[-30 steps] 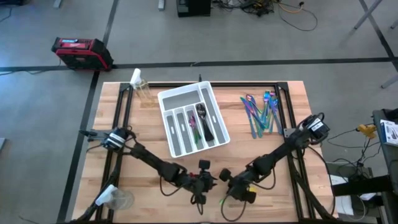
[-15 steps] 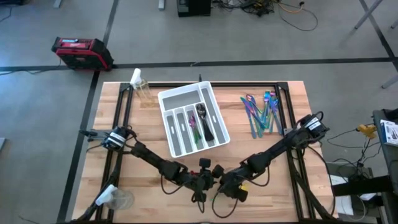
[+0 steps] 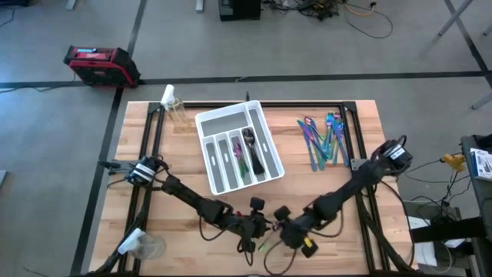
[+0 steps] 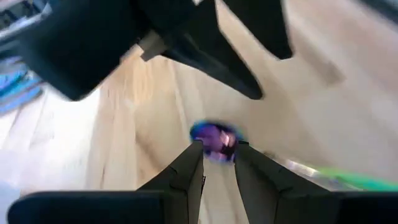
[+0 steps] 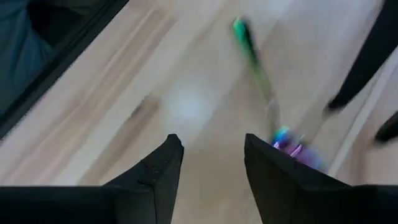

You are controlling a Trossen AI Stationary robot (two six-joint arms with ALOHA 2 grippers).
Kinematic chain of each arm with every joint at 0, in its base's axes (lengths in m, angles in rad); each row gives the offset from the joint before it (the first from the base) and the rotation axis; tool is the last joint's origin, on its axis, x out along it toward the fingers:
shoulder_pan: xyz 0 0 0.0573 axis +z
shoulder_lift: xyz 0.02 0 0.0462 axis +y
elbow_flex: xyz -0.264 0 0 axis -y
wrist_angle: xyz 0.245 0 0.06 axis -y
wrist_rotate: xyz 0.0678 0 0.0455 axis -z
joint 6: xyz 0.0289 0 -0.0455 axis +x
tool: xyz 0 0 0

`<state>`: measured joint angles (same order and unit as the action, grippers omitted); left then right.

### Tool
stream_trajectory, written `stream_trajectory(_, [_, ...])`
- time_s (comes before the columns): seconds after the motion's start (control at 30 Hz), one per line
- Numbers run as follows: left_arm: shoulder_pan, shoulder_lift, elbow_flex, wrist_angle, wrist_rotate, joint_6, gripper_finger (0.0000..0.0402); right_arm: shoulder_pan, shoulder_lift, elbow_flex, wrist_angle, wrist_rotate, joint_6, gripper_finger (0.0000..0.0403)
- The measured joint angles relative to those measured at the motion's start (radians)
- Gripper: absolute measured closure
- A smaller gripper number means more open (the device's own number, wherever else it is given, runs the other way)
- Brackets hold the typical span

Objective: Sort silverware

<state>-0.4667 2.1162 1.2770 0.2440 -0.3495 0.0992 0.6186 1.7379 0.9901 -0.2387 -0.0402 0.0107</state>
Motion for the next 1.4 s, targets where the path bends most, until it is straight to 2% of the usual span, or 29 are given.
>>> stream_trajectory(0.27, [0.020,0.015,0.143,-0.062,0.132,0.061,0.0324,0.188,-0.063,-0.001,-0.101,0.266,0.269,0.0293])
stream_trajectory(0.37, [0.034,0.062,0.202,-0.094,0.220,0.047,0.0324,0.234,-0.072,-0.001,-0.101,0.345,0.341,0.0306])
stream_trajectory(0.43, [0.045,0.106,0.239,-0.111,0.243,0.041,0.0324,0.256,-0.073,-0.001,-0.104,0.379,0.371,0.0313])
stream_trajectory(0.6, [0.080,0.176,0.332,-0.295,0.129,0.049,0.0324,0.276,-0.074,-0.001,-0.102,0.392,0.438,0.0325])
stream_trajectory(0.83, [0.133,0.164,0.346,-0.484,0.114,-0.045,0.0324,0.285,-0.074,-0.001,-0.102,0.392,0.462,0.0332])
stream_trajectory(1.03, [0.140,0.134,0.346,-0.616,0.045,-0.080,0.0324,0.285,-0.074,-0.001,-0.102,0.410,0.452,0.0322])
stream_trajectory(1.27, [0.128,0.092,0.345,-0.624,0.043,-0.085,0.0324,0.285,-0.074,-0.001,-0.102,0.420,0.443,0.0309])
stream_trajectory(1.4, [0.121,0.085,0.344,-0.552,0.045,-0.084,0.0324,0.285,-0.074,-0.001,-0.104,0.448,0.443,0.0302])
